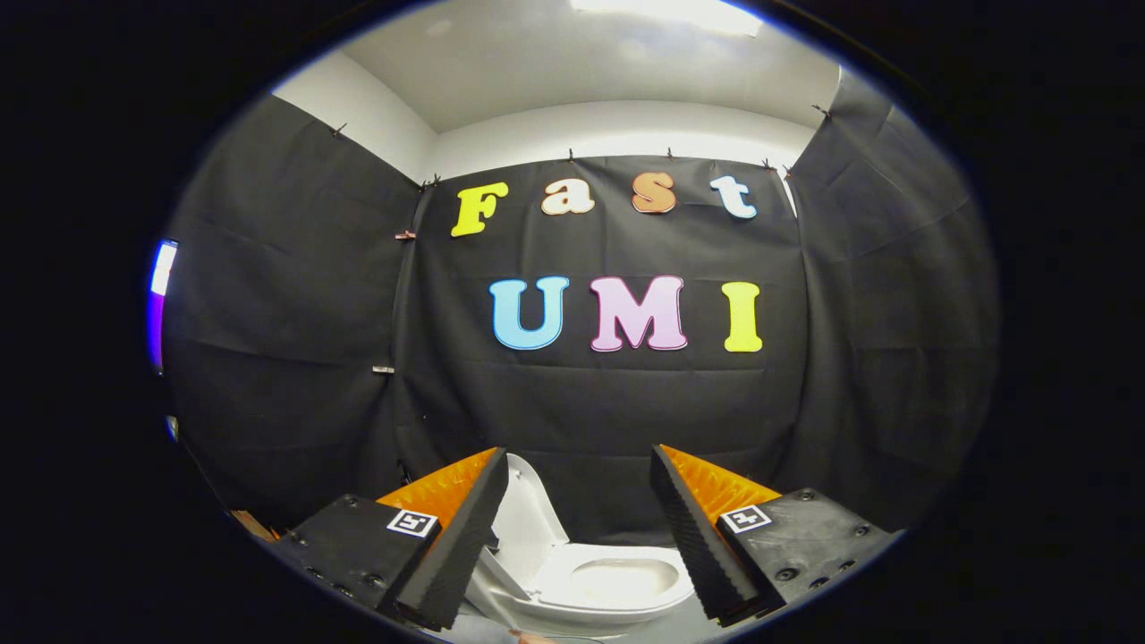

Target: Open the toilet lid.

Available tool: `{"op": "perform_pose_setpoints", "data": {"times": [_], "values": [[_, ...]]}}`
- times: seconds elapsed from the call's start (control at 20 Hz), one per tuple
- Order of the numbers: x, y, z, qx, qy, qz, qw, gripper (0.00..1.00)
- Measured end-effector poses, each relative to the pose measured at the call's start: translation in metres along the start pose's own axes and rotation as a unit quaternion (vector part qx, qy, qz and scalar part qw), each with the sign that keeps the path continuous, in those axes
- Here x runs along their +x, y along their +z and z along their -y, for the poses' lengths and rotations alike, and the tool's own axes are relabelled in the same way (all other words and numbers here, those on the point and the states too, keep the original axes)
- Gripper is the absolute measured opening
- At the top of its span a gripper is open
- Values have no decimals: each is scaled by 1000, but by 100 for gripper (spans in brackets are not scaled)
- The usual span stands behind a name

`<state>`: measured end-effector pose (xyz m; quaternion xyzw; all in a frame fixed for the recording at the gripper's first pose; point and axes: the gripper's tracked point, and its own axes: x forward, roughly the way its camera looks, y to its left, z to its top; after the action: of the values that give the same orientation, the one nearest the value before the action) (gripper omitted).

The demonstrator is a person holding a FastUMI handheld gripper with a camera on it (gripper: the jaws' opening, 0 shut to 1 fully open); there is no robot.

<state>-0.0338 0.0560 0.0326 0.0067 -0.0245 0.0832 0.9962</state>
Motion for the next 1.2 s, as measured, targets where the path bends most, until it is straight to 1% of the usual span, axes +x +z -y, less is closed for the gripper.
{"op": "perform_pose_setpoints", "data": {"times": [1.2], "values": [[2, -8, 5, 5, -2, -11, 1000, 99]]}}
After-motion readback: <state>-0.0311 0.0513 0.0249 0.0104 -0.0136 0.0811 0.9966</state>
